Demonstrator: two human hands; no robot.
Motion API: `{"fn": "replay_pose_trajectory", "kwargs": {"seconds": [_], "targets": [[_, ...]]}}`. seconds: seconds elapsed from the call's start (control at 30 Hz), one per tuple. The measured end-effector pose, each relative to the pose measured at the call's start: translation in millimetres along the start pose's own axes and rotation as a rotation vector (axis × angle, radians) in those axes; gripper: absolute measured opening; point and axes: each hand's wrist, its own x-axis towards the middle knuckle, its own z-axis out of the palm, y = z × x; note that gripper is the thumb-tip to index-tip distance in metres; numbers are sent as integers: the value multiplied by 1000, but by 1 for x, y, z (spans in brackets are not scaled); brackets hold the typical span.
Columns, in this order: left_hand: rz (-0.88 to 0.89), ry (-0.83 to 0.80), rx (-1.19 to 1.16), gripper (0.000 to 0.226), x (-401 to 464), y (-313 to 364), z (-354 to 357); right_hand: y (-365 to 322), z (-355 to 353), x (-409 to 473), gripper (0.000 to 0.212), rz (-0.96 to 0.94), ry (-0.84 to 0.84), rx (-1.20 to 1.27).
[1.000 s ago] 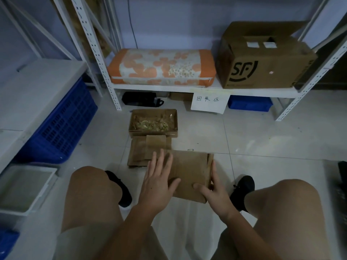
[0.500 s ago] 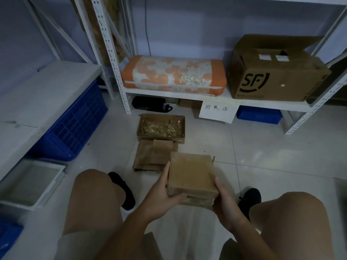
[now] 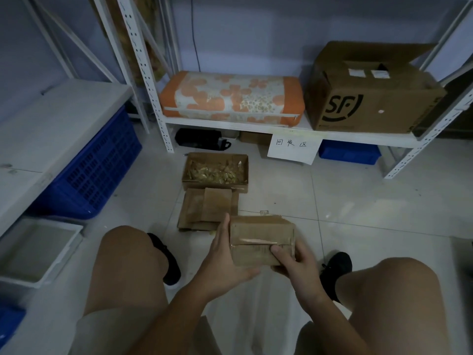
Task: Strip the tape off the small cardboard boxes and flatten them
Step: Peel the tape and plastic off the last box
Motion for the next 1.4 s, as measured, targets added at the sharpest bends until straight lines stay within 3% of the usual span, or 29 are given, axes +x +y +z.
{"fn": "replay_pose_trajectory", "kwargs": {"seconds": [0.13,0.27,0.37,0.53,0.63,0.83,0.97,1.03,1.13,1.27,1.4], "targets": [[107,21,181,126,3,-6,-5,3,-4,-4,31,51,8,-35],[80,58,109,100,7,-9,-14,8,-4,-1,52,70,5,-49],[66,120,37,95,4,-13,-13,11,-4,3,72,46,-1,-91],[3,181,-140,83,3,-13,-8,9,1,-2,46,-124,-16,-298],[-11,196,-209,93,4,-12,-8,8,1,-2,43,-137,5,-387],[30,117,-135,100,0,-9,-9,5,2,-1,36,-133,77,-440],[27,135,-40,95,0,-7,-5,17,-1,2,68,-67,81,-546],[7,172,37,94,0,-6,0,19,2,0,74,-107,94,-612],[-48,212,108,95,2,-4,7,18,12,-5,75,-168,-51,-533],[-70,169,152,91,1,-5,14,22,15,-9,106,-89,-245,-550],[-80,138,83,86,6,-11,16,20,8,-5,99,-9,-259,-396]]}}
